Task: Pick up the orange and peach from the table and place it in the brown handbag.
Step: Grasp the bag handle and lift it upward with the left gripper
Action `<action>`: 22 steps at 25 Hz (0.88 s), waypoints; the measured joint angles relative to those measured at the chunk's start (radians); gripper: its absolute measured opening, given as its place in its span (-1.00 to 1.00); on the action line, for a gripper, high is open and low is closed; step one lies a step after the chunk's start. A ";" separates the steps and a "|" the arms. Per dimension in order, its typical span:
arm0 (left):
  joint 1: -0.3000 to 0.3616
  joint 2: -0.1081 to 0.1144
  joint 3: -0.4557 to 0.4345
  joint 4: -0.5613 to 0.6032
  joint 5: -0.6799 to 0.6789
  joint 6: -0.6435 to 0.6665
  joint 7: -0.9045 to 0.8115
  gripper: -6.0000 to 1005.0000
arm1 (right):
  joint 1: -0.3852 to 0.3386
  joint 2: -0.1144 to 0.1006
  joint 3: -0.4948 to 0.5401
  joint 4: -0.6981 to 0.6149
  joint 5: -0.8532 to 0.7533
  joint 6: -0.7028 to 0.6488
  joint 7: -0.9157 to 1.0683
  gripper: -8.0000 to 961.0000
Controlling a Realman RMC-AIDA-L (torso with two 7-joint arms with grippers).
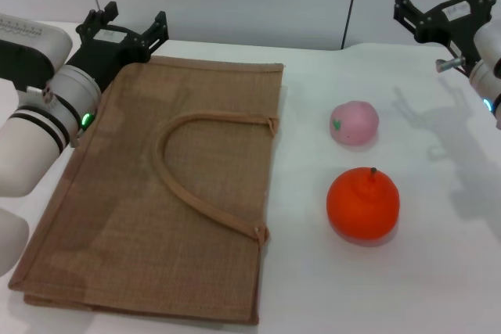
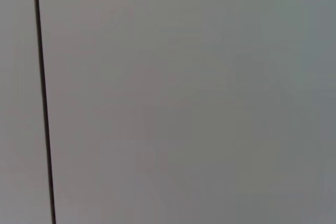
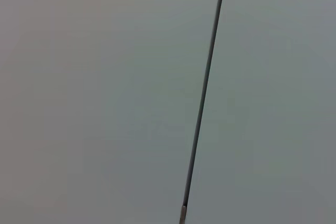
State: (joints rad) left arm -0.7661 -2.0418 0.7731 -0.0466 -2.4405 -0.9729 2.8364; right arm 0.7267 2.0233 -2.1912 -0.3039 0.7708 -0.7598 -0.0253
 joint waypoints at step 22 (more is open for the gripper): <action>0.001 0.001 -0.001 0.003 -0.001 0.002 0.000 0.75 | 0.004 0.000 0.008 0.000 0.002 0.004 0.001 0.83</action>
State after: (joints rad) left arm -0.7649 -2.0405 0.7718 -0.0434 -2.4412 -0.9709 2.8362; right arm 0.7305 2.0233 -2.1830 -0.3037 0.7731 -0.7562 -0.0245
